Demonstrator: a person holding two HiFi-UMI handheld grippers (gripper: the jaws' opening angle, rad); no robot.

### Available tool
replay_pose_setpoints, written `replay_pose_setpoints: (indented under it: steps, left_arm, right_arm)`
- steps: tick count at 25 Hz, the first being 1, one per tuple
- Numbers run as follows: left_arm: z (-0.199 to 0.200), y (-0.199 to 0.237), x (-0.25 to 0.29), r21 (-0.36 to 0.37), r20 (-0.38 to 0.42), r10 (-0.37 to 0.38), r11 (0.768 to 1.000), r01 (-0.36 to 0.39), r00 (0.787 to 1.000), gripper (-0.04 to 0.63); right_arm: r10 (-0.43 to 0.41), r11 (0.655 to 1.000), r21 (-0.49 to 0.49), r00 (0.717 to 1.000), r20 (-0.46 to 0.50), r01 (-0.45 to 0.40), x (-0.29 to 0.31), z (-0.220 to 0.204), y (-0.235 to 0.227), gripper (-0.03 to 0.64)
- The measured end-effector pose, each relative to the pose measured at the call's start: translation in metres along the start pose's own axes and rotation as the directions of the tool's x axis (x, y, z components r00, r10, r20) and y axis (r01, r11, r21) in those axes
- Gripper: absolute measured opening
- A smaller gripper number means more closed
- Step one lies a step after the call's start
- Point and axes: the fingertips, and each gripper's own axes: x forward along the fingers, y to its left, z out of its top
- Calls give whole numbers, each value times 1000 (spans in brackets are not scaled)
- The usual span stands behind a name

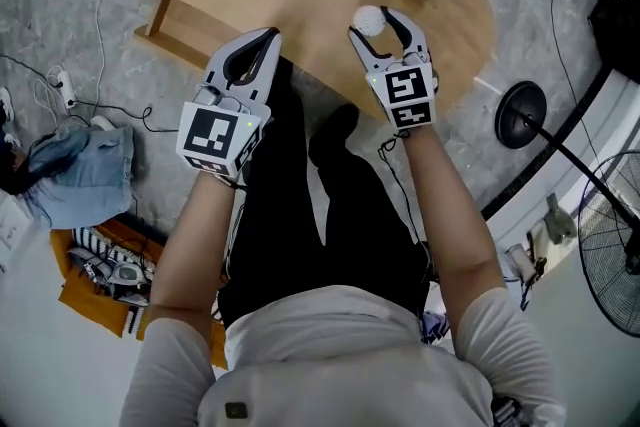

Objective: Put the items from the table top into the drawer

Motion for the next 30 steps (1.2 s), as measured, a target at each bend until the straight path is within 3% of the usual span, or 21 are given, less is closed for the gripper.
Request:
replay_pose_setpoints:
  steps: [11, 21, 26, 30]
  left_arm:
    - [-17, 26, -113, -80, 48, 200, 977, -196, 979, 9]
    - [-48, 108, -196, -184, 48, 331, 930, -317, 943, 9]
    - [-59, 159, -227, -229, 37, 344, 917, -328, 938, 9]
    - [-66, 187, -234, -230, 23, 311, 927, -298, 950, 9]
  right_arm:
    - [170, 976, -135, 985, -6, -169, -3, 41, 105, 270]
    - [324, 908, -266, 945, -45, -324, 67, 106, 219, 270]
    - [369, 878, -298, 926, -80, -376, 112, 138, 274, 270]
    - [391, 856, -318, 913, -115, -407, 144, 154, 307, 270]
